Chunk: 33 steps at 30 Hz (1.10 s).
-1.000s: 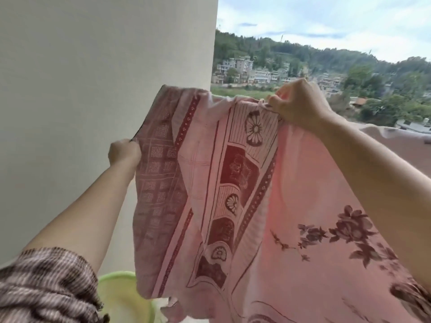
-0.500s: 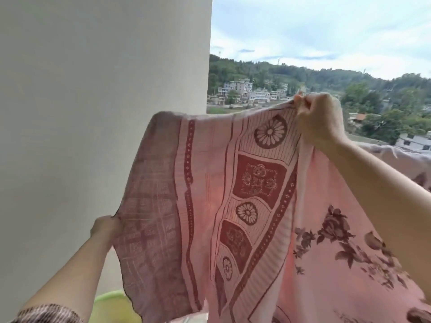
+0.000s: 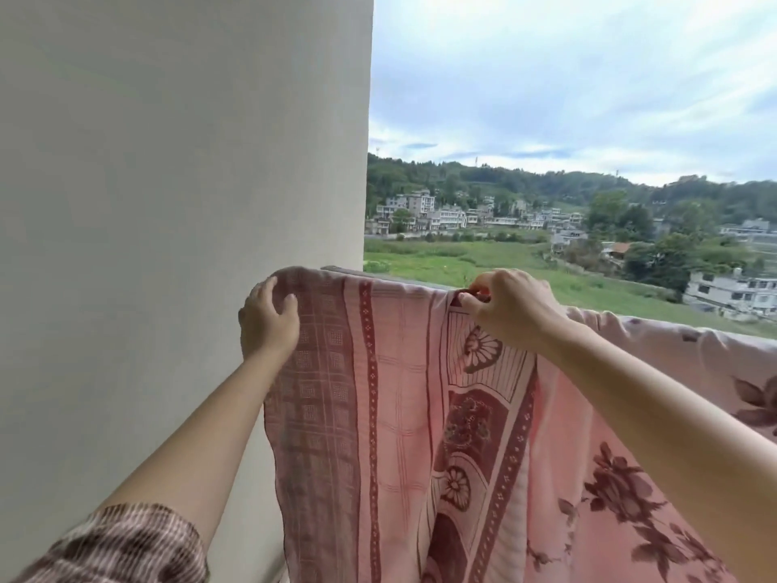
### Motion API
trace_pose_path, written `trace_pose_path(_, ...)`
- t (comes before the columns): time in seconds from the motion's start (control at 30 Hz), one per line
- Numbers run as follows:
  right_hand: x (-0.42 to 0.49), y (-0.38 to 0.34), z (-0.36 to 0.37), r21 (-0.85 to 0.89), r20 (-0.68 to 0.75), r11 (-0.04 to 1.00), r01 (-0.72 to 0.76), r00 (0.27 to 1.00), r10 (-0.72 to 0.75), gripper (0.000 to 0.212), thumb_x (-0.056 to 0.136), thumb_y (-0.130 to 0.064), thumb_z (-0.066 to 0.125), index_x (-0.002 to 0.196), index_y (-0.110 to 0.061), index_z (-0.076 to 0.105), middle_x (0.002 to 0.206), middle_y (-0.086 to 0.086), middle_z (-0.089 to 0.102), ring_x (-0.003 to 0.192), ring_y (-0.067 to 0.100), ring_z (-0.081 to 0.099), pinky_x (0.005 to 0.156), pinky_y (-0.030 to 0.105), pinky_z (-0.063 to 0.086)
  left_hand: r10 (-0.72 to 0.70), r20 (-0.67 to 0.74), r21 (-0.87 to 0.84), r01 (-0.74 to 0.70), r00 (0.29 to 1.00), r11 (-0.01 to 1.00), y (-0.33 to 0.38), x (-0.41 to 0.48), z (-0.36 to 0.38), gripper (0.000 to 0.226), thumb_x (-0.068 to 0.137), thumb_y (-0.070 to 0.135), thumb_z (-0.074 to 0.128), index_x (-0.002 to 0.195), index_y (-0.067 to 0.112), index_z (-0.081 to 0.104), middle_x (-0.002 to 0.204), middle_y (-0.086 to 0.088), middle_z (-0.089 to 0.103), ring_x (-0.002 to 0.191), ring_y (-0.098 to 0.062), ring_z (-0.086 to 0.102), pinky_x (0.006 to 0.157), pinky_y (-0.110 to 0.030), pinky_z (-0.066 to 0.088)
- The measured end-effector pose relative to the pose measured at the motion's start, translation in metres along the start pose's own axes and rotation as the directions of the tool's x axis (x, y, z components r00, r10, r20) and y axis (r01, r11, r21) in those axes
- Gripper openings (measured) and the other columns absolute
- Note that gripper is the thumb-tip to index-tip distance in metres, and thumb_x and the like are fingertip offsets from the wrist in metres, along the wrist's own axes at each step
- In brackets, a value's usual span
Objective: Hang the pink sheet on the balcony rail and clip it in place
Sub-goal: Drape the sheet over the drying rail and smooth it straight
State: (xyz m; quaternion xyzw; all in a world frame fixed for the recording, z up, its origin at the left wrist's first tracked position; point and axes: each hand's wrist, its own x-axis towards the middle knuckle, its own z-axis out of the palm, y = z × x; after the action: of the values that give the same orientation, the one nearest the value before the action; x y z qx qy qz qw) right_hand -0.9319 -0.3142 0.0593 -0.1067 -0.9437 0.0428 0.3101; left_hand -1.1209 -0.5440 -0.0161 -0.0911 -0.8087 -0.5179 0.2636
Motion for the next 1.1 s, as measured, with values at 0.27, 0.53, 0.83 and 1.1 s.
trace_pose_path(0.27,-0.061,0.066,-0.030,-0.050,-0.396,0.994,-0.095,0.916,0.068,0.031,0.089,-0.030,0.053,0.107,-0.009,0.066,0.102,0.005,0.069,0.091,0.023,0.062,0.086,0.044,0.050,0.667,0.120,-0.024,-0.669,0.736,0.743,0.084,-0.048,0.057,0.036,0.097,0.025,0.041,0.129,0.014,0.055,0.139,-0.005,0.051,0.137,-0.022,0.036,0.117,-0.047,0.015)
trace_pose_path(0.53,-0.086,0.105,-0.053,-0.222,-0.377,0.974,0.045,0.917,-0.128,0.011,0.088,-0.006,0.062,0.090,-0.002,0.072,0.085,0.009,0.072,0.082,0.025,0.063,0.076,0.037,0.055,0.641,0.196,-0.063,-0.643,0.742,0.763,0.089,-0.075,0.087,0.043,0.097,0.031,0.029,0.122,0.011,0.057,0.122,-0.007,0.062,0.119,-0.026,0.052,0.108,-0.049,0.034)
trace_pose_path(0.83,-0.121,0.142,-0.110,0.544,-0.815,0.808,-0.227,0.084,0.573,0.022,0.094,-0.003,0.033,0.086,-0.007,0.053,0.068,-0.006,0.043,0.059,-0.002,0.038,0.060,0.010,0.033,0.656,0.148,-0.072,-0.654,0.740,0.753,0.089,-0.071,0.093,0.048,0.100,0.037,0.027,0.118,0.007,0.059,0.118,-0.014,0.063,0.114,-0.032,0.055,0.105,-0.055,0.034)
trace_pose_path(1.1,-0.181,0.152,-0.057,0.164,-0.604,0.895,-0.415,0.675,0.424,0.007,0.088,-0.007,0.054,0.090,-0.004,0.060,0.091,0.000,0.056,0.082,0.012,0.048,0.071,0.017,0.036,0.705,0.046,-0.177,-0.688,0.708,0.703,0.104,-0.097,0.102,0.032,0.097,0.026,0.046,0.115,0.004,0.061,0.107,-0.016,0.064,0.100,-0.030,0.056,0.099,-0.035,0.033)
